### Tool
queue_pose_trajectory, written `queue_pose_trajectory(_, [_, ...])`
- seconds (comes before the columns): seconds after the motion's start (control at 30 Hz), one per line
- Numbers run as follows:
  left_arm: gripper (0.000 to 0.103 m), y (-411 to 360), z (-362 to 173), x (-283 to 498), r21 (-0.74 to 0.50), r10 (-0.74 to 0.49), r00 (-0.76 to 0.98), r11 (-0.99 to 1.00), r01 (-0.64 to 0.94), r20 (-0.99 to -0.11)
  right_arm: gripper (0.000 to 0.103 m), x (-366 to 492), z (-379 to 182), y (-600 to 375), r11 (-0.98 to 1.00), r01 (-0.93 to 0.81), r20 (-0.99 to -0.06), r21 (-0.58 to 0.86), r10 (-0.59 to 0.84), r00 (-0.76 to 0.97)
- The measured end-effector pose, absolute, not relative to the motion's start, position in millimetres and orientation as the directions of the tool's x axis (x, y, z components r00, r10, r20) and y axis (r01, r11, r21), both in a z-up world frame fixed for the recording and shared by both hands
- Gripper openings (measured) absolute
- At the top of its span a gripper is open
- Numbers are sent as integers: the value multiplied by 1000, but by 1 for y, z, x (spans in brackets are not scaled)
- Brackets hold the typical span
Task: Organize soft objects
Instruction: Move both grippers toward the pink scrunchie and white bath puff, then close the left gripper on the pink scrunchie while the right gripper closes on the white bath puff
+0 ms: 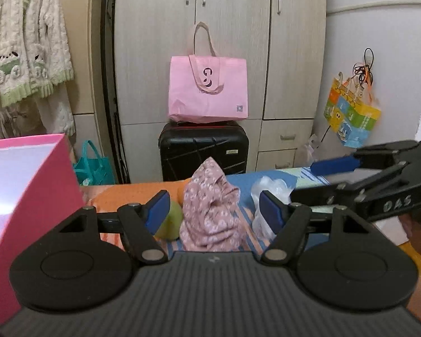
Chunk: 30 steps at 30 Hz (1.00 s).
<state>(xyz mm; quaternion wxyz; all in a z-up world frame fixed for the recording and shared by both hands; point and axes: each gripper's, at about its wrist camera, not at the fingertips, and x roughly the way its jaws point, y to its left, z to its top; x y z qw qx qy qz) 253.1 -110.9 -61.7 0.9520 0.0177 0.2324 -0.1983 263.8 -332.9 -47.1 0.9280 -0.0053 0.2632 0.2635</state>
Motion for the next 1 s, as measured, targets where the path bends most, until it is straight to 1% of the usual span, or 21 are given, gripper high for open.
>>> queue_pose_trajectory(0.07, [69,-115,-66,261,-75,-365,811,925,373,-457,76,275,-56,-332,863,-485,-520,140,481,706])
queue_pose_trajectory(0.13, [67,-120,-70,269,-66,-348,812,931,360,-469,76,283,-63,-331,861,-488,-540,144,481,691])
queue_pose_trajectory(0.2, [61,-125,-73,274,-31,-322,816,936,351,-480,77,289,-68,-330,859,-494,-554,132,477,682])
queue_pose_trajectory(0.27, [59,-131,-77,275,10,-293,826,940,340,-481,79,293,-74,-330,855,-504,-562,119,477,676])
queue_pose_trajectory(0.33, [59,-134,-81,279,25,-277,828,943,331,-487,81,296,-78,-329,846,-521,-568,114,486,664])
queue_pose_trajectory(0.43, [59,-138,-85,283,15,-286,816,941,339,-503,85,301,-85,-329,832,-542,-575,115,501,647])
queue_pose_trajectory(0.6, [59,-148,-91,284,75,-255,816,937,341,-519,85,305,-91,-328,809,-577,-581,110,523,623])
queue_pose_trajectory(0.8, [59,-157,-95,282,159,-212,829,928,337,-518,84,306,-95,-330,802,-586,-586,116,532,611])
queue_pose_trajectory(0.83, [58,-158,-95,282,170,-209,828,925,340,-520,84,307,-96,-330,800,-588,-587,117,533,609])
queue_pose_trajectory(0.87, [50,-159,-95,282,180,-205,825,921,344,-527,82,307,-96,-330,799,-590,-589,115,533,607])
queue_pose_trajectory(0.9, [42,-161,-95,282,191,-201,821,918,349,-535,78,306,-96,-330,799,-591,-589,110,532,609])
queue_pose_trajectory(0.93, [38,-162,-95,282,197,-196,817,916,350,-542,70,306,-96,-330,799,-591,-586,108,531,612])
queue_pose_trajectory(0.97, [28,-163,-95,282,198,-193,812,915,352,-550,68,304,-96,-330,799,-591,-584,107,532,614])
queue_pose_trajectory(1.0, [23,-163,-96,283,194,-195,805,914,356,-560,60,303,-95,-330,800,-590,-579,104,531,618])
